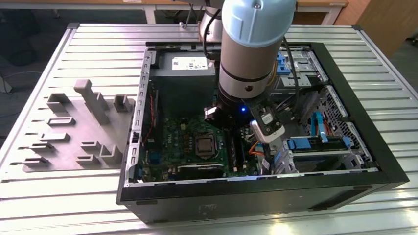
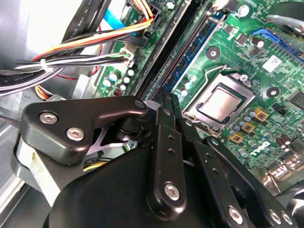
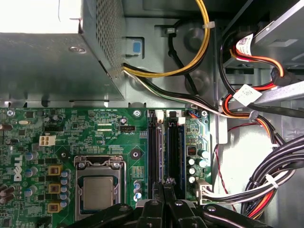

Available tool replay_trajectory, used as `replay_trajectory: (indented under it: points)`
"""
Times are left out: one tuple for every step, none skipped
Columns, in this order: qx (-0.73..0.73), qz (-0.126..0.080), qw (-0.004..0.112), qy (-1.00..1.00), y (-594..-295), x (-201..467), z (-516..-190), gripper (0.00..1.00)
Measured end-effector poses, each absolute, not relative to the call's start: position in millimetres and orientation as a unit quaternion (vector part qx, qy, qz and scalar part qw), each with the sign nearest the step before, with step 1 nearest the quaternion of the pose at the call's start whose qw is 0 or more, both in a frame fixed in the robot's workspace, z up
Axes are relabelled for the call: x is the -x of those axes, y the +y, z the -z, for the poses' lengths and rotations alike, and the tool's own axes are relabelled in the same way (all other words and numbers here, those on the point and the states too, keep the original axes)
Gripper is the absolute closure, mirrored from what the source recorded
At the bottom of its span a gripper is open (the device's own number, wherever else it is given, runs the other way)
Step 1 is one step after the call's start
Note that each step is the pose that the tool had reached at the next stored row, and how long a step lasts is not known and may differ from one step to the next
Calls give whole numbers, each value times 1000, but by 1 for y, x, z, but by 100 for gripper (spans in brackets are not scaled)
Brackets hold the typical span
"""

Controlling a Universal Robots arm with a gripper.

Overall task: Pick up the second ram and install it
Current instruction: 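Insert the second ram into the second slot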

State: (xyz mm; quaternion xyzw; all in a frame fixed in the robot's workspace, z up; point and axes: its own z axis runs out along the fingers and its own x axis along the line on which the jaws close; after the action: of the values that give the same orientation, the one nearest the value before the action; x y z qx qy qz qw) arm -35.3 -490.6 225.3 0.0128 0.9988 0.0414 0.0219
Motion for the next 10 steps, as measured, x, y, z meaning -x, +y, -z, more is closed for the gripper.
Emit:
replay_trajectory:
  points:
    - [-13,-41,22,999,-491,35,-225,88]
    - [-13,-41,22,999,-491,35,-225,88]
    - [-14,-42,22,999,-491,35,-224,88]
    - [-14,-41,22,999,-491,35,-224,88]
    - [-14,-41,22,999,-491,35,-224,88]
    - [-14,-41,22,999,-491,35,-224,88]
    - [-14,-41,22,999,-491,35,-224,88]
    - [-14,-41,22,999,-491,35,-224,88]
    - [-14,-41,22,999,-491,35,-224,88]
    - [-14,-41,22,999,-491,35,-224,88]
